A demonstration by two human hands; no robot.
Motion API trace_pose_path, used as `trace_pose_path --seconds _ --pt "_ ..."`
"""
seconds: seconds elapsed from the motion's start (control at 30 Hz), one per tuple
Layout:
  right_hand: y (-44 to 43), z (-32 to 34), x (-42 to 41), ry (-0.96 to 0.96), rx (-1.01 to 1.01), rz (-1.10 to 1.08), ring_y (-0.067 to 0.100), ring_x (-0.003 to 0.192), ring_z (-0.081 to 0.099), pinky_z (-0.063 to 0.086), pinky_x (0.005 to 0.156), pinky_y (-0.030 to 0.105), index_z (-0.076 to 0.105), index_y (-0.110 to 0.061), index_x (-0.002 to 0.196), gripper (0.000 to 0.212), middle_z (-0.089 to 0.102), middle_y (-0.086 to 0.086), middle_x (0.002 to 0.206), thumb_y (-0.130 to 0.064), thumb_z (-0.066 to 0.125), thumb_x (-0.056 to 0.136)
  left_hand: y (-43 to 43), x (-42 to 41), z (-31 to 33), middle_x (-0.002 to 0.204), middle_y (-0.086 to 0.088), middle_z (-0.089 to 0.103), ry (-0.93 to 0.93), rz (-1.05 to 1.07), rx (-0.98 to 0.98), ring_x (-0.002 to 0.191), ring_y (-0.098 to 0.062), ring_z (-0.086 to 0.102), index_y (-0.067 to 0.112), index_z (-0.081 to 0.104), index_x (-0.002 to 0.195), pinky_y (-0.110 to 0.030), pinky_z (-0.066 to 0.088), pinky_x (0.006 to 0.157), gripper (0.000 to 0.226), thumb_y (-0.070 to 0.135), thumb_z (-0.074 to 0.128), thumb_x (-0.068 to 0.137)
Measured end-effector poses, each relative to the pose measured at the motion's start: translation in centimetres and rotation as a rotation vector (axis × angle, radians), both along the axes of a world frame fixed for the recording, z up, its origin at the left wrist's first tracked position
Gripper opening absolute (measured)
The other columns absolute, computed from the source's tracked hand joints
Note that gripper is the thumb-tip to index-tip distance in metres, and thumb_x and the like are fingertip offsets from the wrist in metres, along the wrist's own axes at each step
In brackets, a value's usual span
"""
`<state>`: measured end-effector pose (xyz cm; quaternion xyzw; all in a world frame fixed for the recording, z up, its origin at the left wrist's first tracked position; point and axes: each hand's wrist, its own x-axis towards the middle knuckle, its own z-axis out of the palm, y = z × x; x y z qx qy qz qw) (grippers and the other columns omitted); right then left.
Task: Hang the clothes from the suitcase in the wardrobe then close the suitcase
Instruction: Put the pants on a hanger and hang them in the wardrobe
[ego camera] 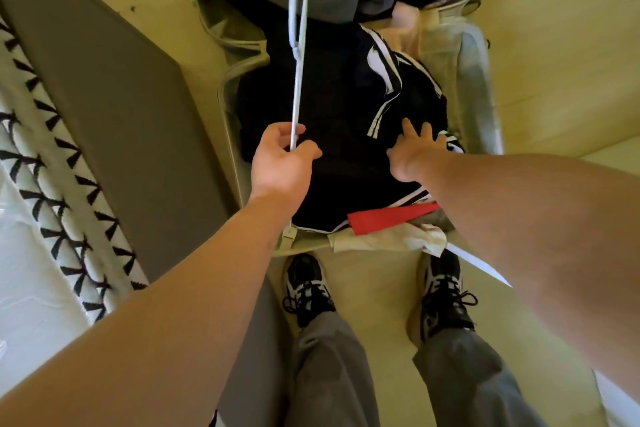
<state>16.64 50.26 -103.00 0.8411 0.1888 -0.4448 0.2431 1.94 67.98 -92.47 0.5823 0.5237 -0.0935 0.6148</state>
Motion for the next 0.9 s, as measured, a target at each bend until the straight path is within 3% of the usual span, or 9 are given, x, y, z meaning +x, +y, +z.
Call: trace_pose_path --seconds 0.1,0.17,0.27,0.47,0.53,0.63,0.73,0.83,0.9 --pt "0.5 2.0 0.9 -0.101 0.288 -0.146 0.043 0.133 0.042 0.038 0.106 0.048 0.063 -0.006 0.125 0.032 0.044 0.019 0.144 -0.019 0.047 0.099 0.4 -0.8 1.1 0.118 0.004 0.063 0.021 0.033 -0.002 0.098 -0.014 0.063 0.031 0.062 0.113 -0.035 0.055 0.085 0.028 0.021 0.067 0.087" --pt "1.4 4.4 0.8 -0.183 0.496 -0.302 0.041 0.113 0.059 0.047 0.091 0.038 0.068 0.0 0.107 0.025 0.06 0.021 0.12 -0.019 0.054 0.097 0.5 -1.1 2.5 0.11 0.003 0.065 0.033 0.057 -0.001 0.088 -0.011 0.063 0.029 0.063 0.112 -0.034 0.055 0.079 0.025 0.02 0.066 0.089" --pt "2.6 10.6 -0.1 -0.216 0.625 -0.401 0.035 0.105 0.06 0.049 0.092 0.038 0.063 -0.01 0.116 0.024 0.052 0.014 0.125 -0.015 0.064 0.092 0.8 -1.3 6.9 0.099 0.004 0.066 0.036 0.077 -0.011 0.072 -0.008 0.056 0.026 0.063 0.113 -0.029 0.051 0.068 0.022 0.02 0.065 0.092" --pt "5.5 27.5 0.0 -0.194 0.808 -0.165 0.029 0.106 0.054 0.044 0.08 0.035 0.058 -0.013 0.109 0.034 0.045 0.007 0.127 0.007 0.062 0.081 3.2 -0.3 20.8 0.091 -0.001 0.066 -0.018 0.037 0.021 0.074 -0.013 0.058 0.026 0.063 0.112 -0.035 0.05 0.067 0.022 0.019 0.065 0.091" --pt "7.1 34.1 0.1 -0.226 0.893 -0.144 0.029 0.11 0.054 0.045 0.081 0.034 0.062 -0.013 0.105 0.036 0.048 0.007 0.125 0.01 0.062 0.077 4.3 0.1 26.4 0.09 0.0 0.067 -0.047 0.05 0.028 0.076 -0.017 0.061 0.025 0.065 0.109 -0.036 0.049 0.07 0.023 0.018 0.067 0.088" --pt "9.7 45.2 -0.2 -0.247 0.991 -0.154 0.029 0.093 0.057 0.049 0.076 0.041 0.066 -0.016 0.094 0.034 0.055 0.004 0.108 0.012 0.06 0.076 5.8 0.1 35.4 0.093 -0.002 0.07 -0.1 0.043 0.064 0.08 -0.02 0.065 0.03 0.067 0.1 -0.036 0.05 0.07 0.021 0.022 0.071 0.081" --pt "12.0 55.8 -0.7 -0.243 1.005 -0.186 0.029 0.082 0.061 0.048 0.068 0.035 0.07 -0.016 0.084 0.03 0.065 0.007 0.093 0.01 0.056 0.082 7.3 -0.1 44.0 0.101 -0.002 0.073 -0.164 0.015 0.119 0.084 -0.02 0.07 0.03 0.068 0.102 -0.042 0.056 0.077 0.03 0.026 0.071 0.073" --pt "13.6 64.3 -0.8 -0.33 1.086 -0.169 0.025 0.08 0.065 0.051 0.069 0.031 0.075 -0.013 0.083 0.03 0.07 0.006 0.093 0.009 0.054 0.084 9.1 -0.5 50.9 0.103 -0.004 0.073 -0.249 -0.002 0.178 0.087 -0.021 0.069 0.026 0.07 0.103 -0.043 0.057 0.082 0.034 0.022 0.069 0.069" --pt "14.1 69.1 -0.8 -0.388 1.163 -0.227 0.025 0.078 0.065 0.05 0.069 0.029 0.076 -0.011 0.085 0.033 0.072 0.006 0.092 0.008 0.05 0.085 9.9 -1.2 54.9 0.096 -0.004 0.073 -0.276 -0.001 0.215 0.085 -0.023 0.069 0.025 0.07 0.101 -0.04 0.056 0.078 0.026 0.015 0.069 0.077"
